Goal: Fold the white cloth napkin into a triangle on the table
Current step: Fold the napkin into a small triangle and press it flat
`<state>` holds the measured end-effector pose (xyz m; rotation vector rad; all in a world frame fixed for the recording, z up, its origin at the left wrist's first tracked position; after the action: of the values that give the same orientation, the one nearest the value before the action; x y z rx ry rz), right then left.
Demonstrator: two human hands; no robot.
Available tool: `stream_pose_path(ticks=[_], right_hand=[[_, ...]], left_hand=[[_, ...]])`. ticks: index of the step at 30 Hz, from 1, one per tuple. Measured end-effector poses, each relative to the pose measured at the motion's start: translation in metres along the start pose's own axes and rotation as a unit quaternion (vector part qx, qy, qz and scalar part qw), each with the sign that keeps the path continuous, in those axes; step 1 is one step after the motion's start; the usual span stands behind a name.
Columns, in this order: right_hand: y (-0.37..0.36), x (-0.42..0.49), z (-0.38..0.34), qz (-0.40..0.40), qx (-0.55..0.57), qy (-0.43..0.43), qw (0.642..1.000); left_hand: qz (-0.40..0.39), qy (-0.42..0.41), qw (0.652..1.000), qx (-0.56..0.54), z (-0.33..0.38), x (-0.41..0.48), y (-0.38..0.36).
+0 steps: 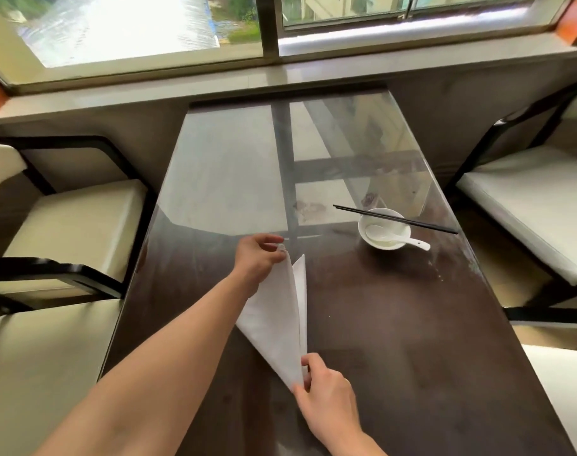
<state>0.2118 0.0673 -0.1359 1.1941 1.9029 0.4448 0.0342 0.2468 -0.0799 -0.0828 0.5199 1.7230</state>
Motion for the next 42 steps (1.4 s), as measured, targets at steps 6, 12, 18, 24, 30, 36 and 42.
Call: stream_pose_path(ticks=[6, 12, 18, 24, 30, 36, 42], right_hand=[[-0.006, 0.005, 0.008, -0.018, 0.037, -0.040, 0.998], [-0.007, 0.006, 0.006, -0.005, 0.058, -0.033, 0.998], [-0.007, 0.006, 0.009, -0.011, 0.048, -0.027, 0.998], [0.005, 0.014, 0.019, -0.010, 0.049, -0.031, 0.998], [0.069, 0.069, 0.009, 0.063, 0.084, -0.045, 0.993], [0.094, 0.149, -0.032, 0.071, 0.064, -0.031, 0.995], [0.095, 0.173, -0.037, 0.108, 0.063, -0.052, 0.991]], left_hand=[[-0.013, 0.002, 1.000, 0.025, -0.009, 0.018, -0.030], [-0.006, -0.002, 0.995, 0.099, -0.024, 0.033, -0.053], [0.017, -0.028, 0.986, 0.161, -0.027, 0.026, -0.055], [0.026, -0.020, 0.988, 0.152, -0.041, -0.018, -0.031], [0.112, -0.064, 0.963, 0.237, -0.078, -0.110, 0.012], [0.098, 0.052, 0.971, 0.211, -0.133, -0.165, 0.018], [0.069, 0.034, 0.968, 0.238, -0.116, -0.167, 0.002]])
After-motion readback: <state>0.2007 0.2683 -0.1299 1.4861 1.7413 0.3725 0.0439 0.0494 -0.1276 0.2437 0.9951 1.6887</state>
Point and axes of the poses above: each hand's wrist, its own x-axis towards the middle knuckle, its own y-axis out of the back of the hand, z = x × y, the point moved 8 cm from there along x, towards the middle knuckle, and after that the axes turned 3 degrees about -z, right-handed, at the moved point
